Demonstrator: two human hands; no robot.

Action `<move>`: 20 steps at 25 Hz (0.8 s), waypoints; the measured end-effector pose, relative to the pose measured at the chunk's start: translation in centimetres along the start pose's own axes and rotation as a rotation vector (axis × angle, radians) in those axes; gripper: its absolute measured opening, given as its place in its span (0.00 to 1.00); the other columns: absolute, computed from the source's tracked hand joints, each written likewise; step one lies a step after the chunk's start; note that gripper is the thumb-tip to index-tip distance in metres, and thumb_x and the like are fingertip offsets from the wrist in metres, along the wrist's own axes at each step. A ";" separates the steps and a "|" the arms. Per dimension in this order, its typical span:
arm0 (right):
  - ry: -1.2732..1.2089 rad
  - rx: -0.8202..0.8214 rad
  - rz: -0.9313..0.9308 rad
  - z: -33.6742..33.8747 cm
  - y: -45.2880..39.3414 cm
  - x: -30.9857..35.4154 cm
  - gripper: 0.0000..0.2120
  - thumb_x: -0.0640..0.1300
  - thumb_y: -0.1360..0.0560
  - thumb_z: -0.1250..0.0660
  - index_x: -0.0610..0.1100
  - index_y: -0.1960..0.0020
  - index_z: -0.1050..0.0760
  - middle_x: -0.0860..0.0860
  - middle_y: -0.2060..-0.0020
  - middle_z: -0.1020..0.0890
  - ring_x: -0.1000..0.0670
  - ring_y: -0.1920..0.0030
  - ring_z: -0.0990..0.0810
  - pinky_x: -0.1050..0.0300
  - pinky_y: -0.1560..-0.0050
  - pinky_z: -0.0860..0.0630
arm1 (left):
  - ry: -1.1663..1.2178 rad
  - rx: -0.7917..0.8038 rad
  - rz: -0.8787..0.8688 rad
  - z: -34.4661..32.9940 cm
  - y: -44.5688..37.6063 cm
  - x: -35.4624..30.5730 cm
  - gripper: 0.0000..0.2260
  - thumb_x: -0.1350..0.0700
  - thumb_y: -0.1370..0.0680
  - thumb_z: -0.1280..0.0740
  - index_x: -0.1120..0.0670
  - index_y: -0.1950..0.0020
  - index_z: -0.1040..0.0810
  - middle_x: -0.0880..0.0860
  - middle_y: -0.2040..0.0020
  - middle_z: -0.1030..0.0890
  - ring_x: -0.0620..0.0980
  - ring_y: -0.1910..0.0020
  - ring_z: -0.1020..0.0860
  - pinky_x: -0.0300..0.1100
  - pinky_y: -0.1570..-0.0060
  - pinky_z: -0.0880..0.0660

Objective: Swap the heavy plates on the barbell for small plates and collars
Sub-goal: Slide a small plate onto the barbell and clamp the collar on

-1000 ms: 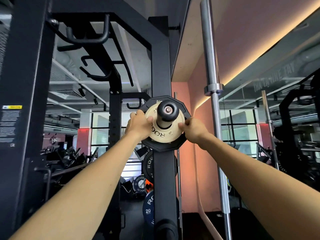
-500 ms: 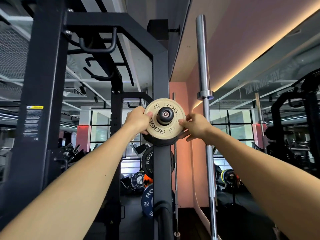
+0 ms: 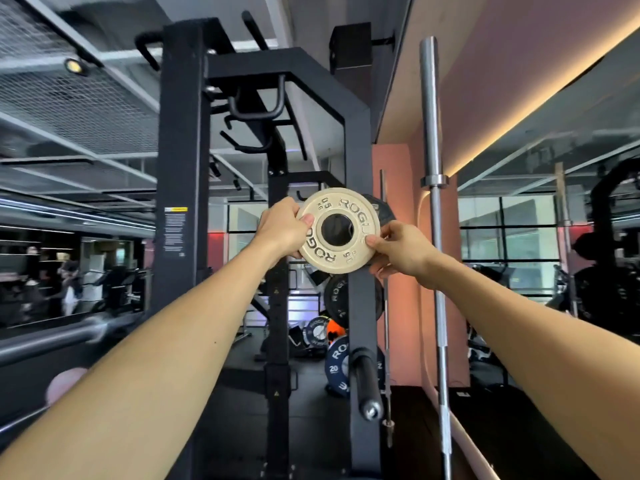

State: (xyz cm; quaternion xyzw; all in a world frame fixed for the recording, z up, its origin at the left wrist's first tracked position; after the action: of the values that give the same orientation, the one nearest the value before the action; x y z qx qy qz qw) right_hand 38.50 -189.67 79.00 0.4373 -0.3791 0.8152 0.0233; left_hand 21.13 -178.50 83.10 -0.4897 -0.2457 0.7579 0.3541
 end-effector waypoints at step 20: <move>-0.356 0.423 0.142 -45.5 3.6 20.2 0.08 0.45 0.19 0.39 0.42 0.54 0.34 0.44 0.65 0.19 0.47 0.73 0.21 0.56 0.74 0.26 | -0.299 -0.253 0.243 43.6 9.8 21.9 0.07 0.54 0.19 0.36 0.54 0.55 0.28 0.58 0.53 0.18 0.52 0.65 0.16 0.46 0.70 0.18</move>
State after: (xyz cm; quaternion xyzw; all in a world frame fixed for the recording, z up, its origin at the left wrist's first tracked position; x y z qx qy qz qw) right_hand -6.91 -169.15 76.59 0.5411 -0.2285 0.7861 -0.1922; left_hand -27.61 -168.73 81.03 -0.4384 -0.3277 0.8223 0.1557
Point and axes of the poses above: each hand's wrist, its own y-axis away from the middle knuckle, its own z-axis out of the back of the hand, x = y × z, the point moved 10 cm from there along -y, towards the middle knuckle
